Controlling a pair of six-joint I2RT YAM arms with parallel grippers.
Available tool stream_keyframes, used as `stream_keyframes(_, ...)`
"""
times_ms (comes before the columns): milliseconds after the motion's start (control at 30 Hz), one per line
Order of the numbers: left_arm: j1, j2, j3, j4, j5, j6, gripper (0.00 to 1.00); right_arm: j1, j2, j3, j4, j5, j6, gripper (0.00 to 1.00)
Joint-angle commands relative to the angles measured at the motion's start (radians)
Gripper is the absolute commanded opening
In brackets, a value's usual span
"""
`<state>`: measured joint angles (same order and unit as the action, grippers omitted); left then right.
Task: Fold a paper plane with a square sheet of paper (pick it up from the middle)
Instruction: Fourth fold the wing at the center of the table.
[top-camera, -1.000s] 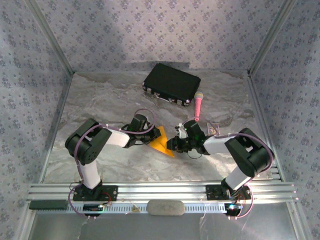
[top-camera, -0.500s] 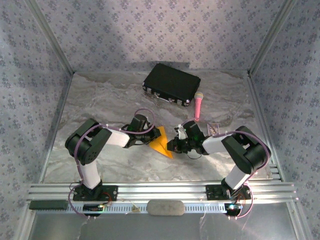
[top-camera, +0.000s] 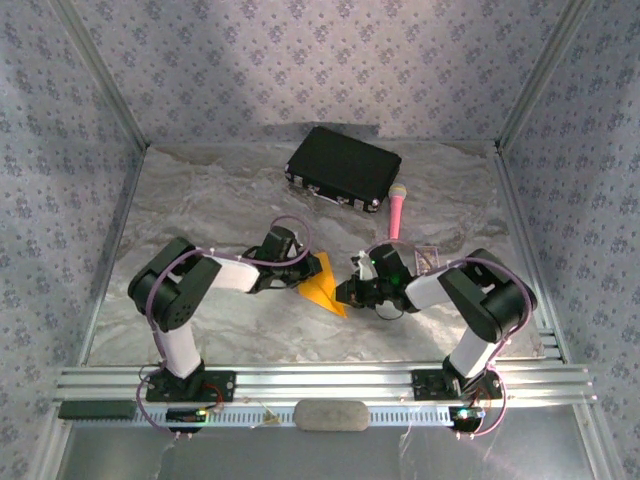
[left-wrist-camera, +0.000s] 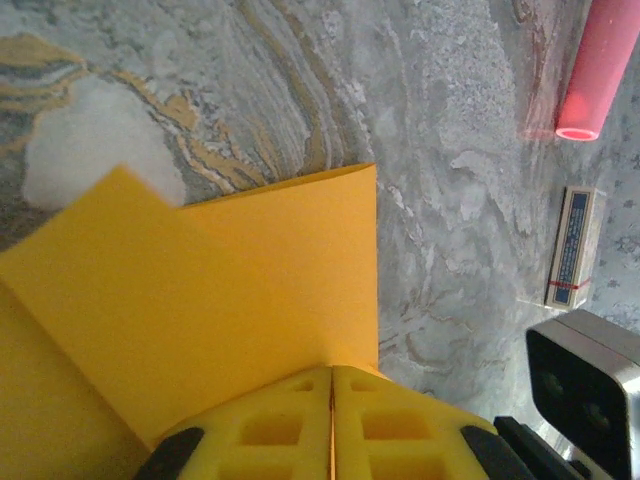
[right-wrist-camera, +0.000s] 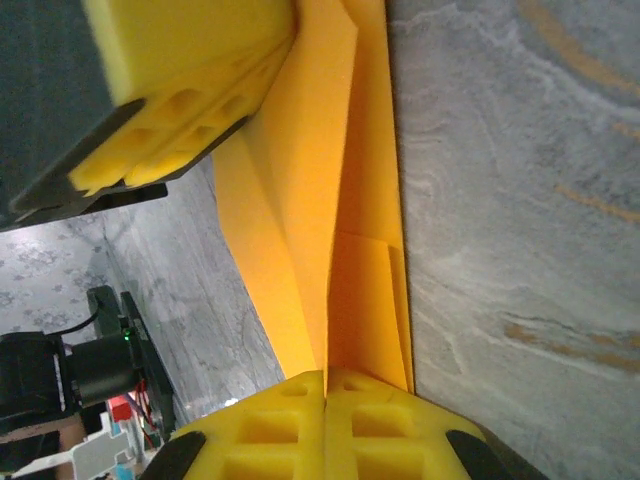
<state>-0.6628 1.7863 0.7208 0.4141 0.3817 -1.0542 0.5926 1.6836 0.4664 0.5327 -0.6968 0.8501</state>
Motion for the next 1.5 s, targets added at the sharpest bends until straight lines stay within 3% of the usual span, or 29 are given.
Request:
stream_keyframes(0, 0.003, -0.067, 0.030, -0.067, 0.006, 0.055, 0.12, -0.008, 0.031, -0.023, 0.020, -0.010, 0.049, 0.03)
stream_keyframes(167, -0.012, -0.116, 0.032, -0.101, 0.011, 0.067, 0.14, -0.012, 0.040, -0.019, 0.010, -0.021, 0.058, 0.02)
stream_keyframes(467, -0.083, -0.092, 0.025, -0.107, -0.004, 0.044, 0.08, -0.021, 0.041, -0.003, -0.014, -0.035, 0.078, 0.01)
stream_keyframes(833, -0.081, 0.001, 0.021, -0.049, -0.020, 0.010, 0.06, -0.028, 0.067, -0.002, 0.000, -0.057, 0.082, 0.01)
stream_keyframes(1200, -0.080, 0.024, 0.004, -0.109, -0.073, -0.005, 0.01, -0.028, 0.075, 0.004, -0.015, -0.064, 0.077, 0.02)
stream_keyframes(1467, -0.075, 0.021, -0.011, -0.108, -0.073, -0.003, 0.00, -0.024, 0.029, 0.021, -0.070, -0.065, 0.055, 0.09)
